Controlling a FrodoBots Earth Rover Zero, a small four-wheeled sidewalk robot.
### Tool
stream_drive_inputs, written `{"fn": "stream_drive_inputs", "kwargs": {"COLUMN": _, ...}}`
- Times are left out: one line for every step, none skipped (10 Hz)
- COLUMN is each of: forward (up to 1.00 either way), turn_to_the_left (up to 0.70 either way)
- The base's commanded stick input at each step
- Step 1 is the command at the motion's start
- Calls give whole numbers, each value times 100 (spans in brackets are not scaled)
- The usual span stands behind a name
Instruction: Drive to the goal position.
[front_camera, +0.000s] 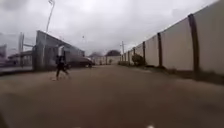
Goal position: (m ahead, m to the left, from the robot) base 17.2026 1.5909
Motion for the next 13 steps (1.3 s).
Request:
{"fn": "stream_drive_inputs", "kwargs": {"forward": 100, "turn_to_the_left": 0}}
{"fn": "stream_drive_inputs", "kwargs": {"forward": 100, "turn_to_the_left": 0}}
{"fn": "stream_drive_inputs", "kwargs": {"forward": 100, "turn_to_the_left": 0}}
{"fn": "stream_drive_inputs", "kwargs": {"forward": 100, "turn_to_the_left": 0}}
{"fn": "stream_drive_inputs", "kwargs": {"forward": 100, "turn_to_the_left": 0}}
{"fn": "stream_drive_inputs", "kwargs": {"forward": 100, "turn_to_the_left": 0}}
{"fn": "stream_drive_inputs", "kwargs": {"forward": 100, "turn_to_the_left": 0}}
{"fn": "stream_drive_inputs", "kwargs": {"forward": 100, "turn_to_the_left": 0}}
{"fn": "stream_drive_inputs", "kwargs": {"forward": 100, "turn_to_the_left": 0}}
{"fn": "stream_drive_inputs", "kwargs": {"forward": 100, "turn_to_the_left": 0}}
{"fn": "stream_drive_inputs", "kwargs": {"forward": 100, "turn_to_the_left": 0}}
{"fn": "stream_drive_inputs", "kwargs": {"forward": 100, "turn_to_the_left": 0}}
{"fn": "stream_drive_inputs", "kwargs": {"forward": 100, "turn_to_the_left": 0}}
